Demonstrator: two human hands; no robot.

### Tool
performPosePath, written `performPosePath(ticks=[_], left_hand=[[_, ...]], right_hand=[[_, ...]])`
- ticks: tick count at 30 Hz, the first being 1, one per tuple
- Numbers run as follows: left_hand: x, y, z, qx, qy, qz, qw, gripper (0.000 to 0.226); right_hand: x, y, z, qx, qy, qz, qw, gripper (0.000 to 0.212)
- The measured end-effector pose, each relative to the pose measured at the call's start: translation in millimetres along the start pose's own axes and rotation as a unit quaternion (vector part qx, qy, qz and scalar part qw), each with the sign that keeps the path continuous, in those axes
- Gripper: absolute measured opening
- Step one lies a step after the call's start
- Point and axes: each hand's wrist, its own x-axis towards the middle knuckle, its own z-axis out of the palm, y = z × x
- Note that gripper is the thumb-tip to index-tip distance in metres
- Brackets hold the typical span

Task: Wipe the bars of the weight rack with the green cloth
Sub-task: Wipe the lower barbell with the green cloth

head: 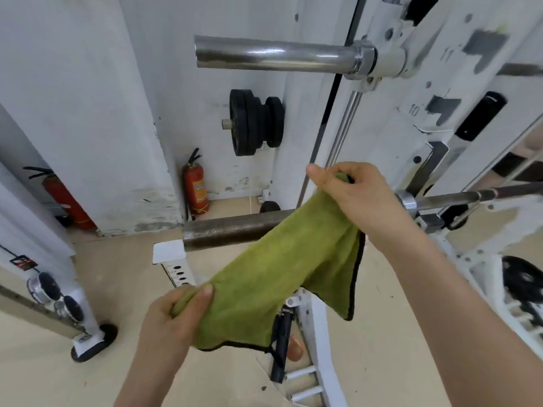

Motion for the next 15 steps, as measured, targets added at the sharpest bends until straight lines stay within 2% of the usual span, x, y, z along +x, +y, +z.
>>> performPosePath(ticks=[3,6,9,11,13,15], left_hand=[[3,31,30,-0.184,0.003,-0.061,0.981,0.028],[6,54,56,-0.229,0.008,-0.103,0.968,0.03],[8,65,86,-0.243,-0.062,-0.086,0.964,0.037],[4,73,112,-0.237,-0.113,-0.06,0.963,0.039],[-4,82,140,-0.249,-0.171,-0.045,0.952,0.037],[-11,90,168,-0.26,-0.224,-0.028,0.939,0.027]], right_hand=[[-10,14,-45,0.041,-0.096,0.047,0.993,0.042],[-25,38,-87,-0.045,-0.193,0.062,0.978,0.037],[-34,66,-121,-0.251,-0.18,0.058,0.949,0.035],[-37,76,-148,-0.323,-0.156,0.076,0.93,0.025],[-39,89,-184,-0.314,-0.132,0.107,0.934,0.026],[-39,106,-225,-0.228,-0.123,0.117,0.959,0.026]])
